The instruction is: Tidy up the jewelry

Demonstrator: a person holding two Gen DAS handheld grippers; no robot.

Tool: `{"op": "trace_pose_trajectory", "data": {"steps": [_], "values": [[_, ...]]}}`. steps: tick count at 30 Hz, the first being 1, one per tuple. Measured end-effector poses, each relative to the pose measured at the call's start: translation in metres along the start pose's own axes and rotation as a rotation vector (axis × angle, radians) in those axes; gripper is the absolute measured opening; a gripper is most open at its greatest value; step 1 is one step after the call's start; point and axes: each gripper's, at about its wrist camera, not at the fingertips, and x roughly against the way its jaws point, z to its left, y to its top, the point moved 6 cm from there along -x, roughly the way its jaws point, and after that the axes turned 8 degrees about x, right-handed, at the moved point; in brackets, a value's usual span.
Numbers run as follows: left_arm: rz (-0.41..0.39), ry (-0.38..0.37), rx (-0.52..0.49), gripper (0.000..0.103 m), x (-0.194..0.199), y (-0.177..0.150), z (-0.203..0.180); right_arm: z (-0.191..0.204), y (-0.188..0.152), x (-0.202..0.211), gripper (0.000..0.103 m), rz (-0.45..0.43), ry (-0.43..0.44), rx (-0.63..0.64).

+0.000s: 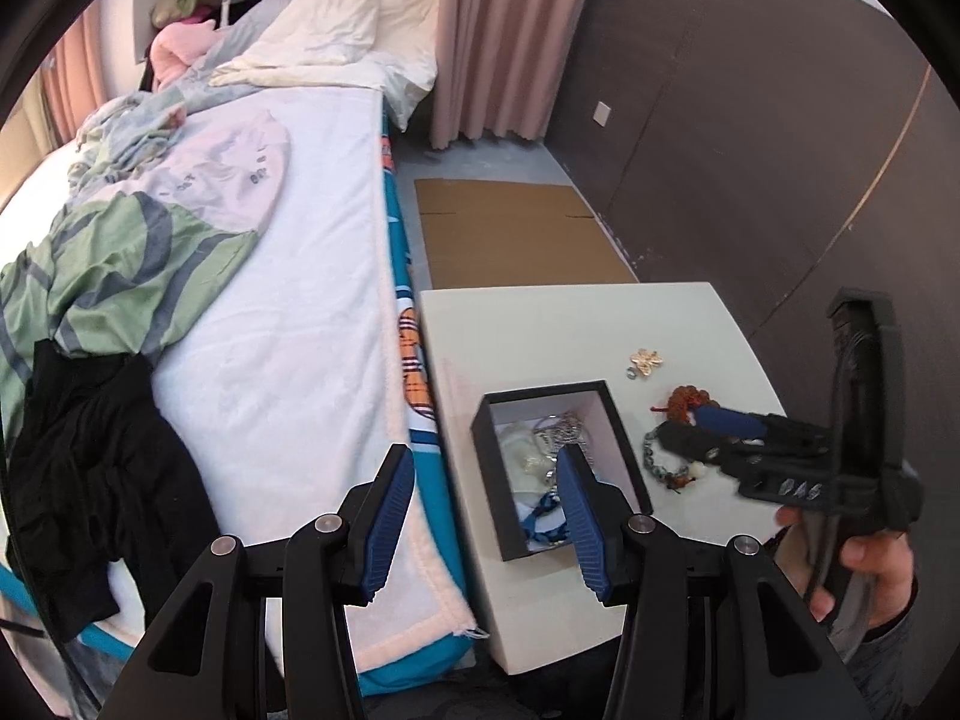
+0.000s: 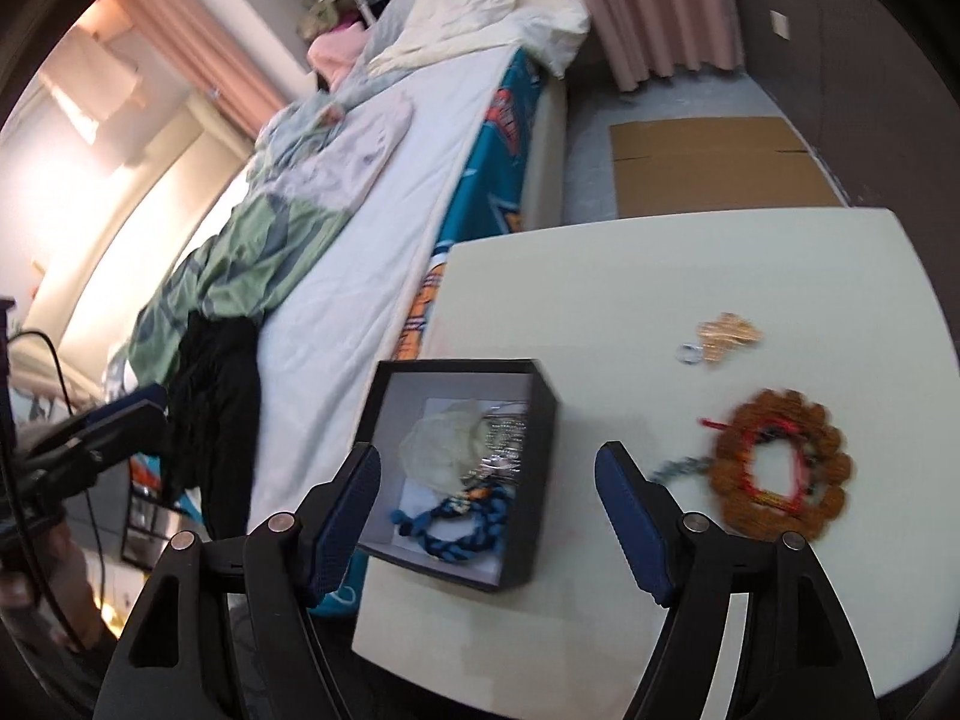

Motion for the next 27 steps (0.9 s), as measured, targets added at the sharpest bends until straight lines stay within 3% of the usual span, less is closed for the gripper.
{"op": "trace_pose_trajectory", "data": {"steps": [13, 22, 27], "values": [[0.042, -0.038, -0.133, 0.051, -0.031, -0.001, -0.078, -0.092, -0.027, 0.054, 0.074, -0.016, -0.102, -0.128], [0.130, -0.063, -0.214, 0.051, -0.073, -0.010, -0.136, -0.138, -0.046, 0.080, 0.074, -0.039, -0.130, -0.200], [0.178, -0.058, -0.237, 0.039, -0.099, -0.014, -0.159, -0.156, -0.051, 0.087, 0.074, -0.047, -0.137, -0.231]]}}
